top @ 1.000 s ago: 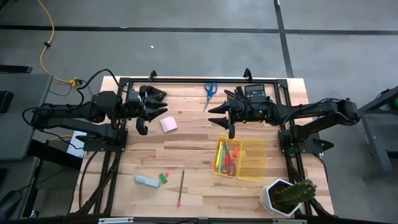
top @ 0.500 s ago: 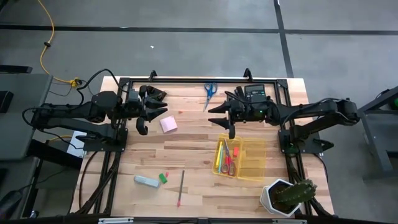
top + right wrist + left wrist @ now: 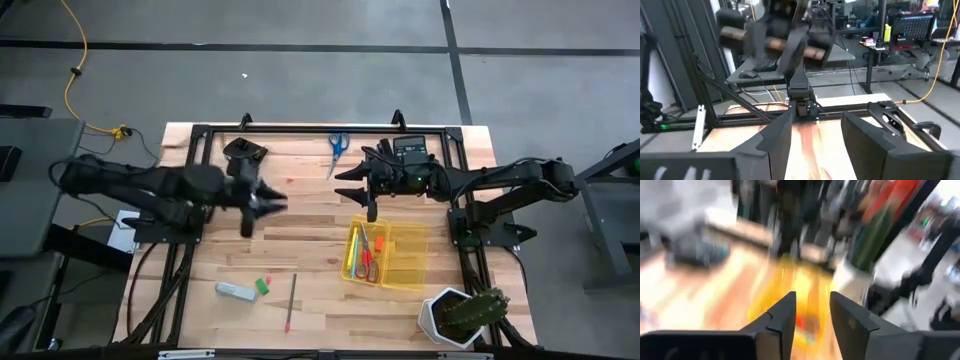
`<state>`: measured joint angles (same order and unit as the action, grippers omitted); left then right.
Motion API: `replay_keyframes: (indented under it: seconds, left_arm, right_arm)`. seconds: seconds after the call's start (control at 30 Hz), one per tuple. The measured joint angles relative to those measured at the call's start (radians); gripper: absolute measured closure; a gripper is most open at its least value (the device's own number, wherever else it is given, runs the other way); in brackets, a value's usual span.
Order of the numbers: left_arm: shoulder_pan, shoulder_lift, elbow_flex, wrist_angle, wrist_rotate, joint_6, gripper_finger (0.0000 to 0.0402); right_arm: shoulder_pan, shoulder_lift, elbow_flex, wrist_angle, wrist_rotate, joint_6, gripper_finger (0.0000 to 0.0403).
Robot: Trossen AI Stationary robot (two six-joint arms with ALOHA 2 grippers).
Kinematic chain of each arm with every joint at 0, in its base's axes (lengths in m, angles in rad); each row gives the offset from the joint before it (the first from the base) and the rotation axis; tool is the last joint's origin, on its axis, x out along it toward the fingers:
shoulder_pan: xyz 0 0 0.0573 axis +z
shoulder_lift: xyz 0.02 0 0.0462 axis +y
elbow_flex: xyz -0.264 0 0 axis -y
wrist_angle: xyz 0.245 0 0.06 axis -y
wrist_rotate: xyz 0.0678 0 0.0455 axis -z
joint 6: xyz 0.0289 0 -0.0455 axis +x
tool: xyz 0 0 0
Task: Pack school essentials
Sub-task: Put the black pencil into the supply box
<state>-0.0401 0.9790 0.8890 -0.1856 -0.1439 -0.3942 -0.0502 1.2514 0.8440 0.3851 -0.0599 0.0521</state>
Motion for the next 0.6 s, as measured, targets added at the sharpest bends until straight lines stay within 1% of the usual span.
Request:
replay_keyframes:
  seconds: [0.1,0.17,0.2,0.3,0.43,0.6]
  left_arm:
    - [-0.090,0.127,0.062,-0.152,-0.051,-0.122,0.0267]
    - [-0.146,0.212,0.082,-0.234,-0.070,-0.240,0.0252]
    - [-0.172,0.252,0.087,-0.258,-0.070,-0.305,0.0245]
    - [-0.242,0.367,0.093,-0.262,-0.071,-0.531,0.0229]
    - [-0.319,0.519,0.093,-0.240,-0.021,-0.796,0.0221]
    - [-0.356,0.681,0.103,-0.201,0.104,-1.006,0.0220]
  right_arm:
    - [-0.007,-0.002,0.000,-0.002,0.000,-0.024,0.0238]
    - [-0.016,-0.002,0.000,-0.002,0.002,-0.035,0.0238]
    - [-0.019,-0.002,0.000,-0.002,0.005,-0.034,0.0238]
    - [-0.032,-0.002,0.000,-0.008,0.005,-0.029,0.0238]
    - [-0.045,-0.002,0.000,-0.014,0.005,-0.031,0.0238]
    - [-0.050,-0.003,0.000,-0.018,0.005,-0.032,0.0238]
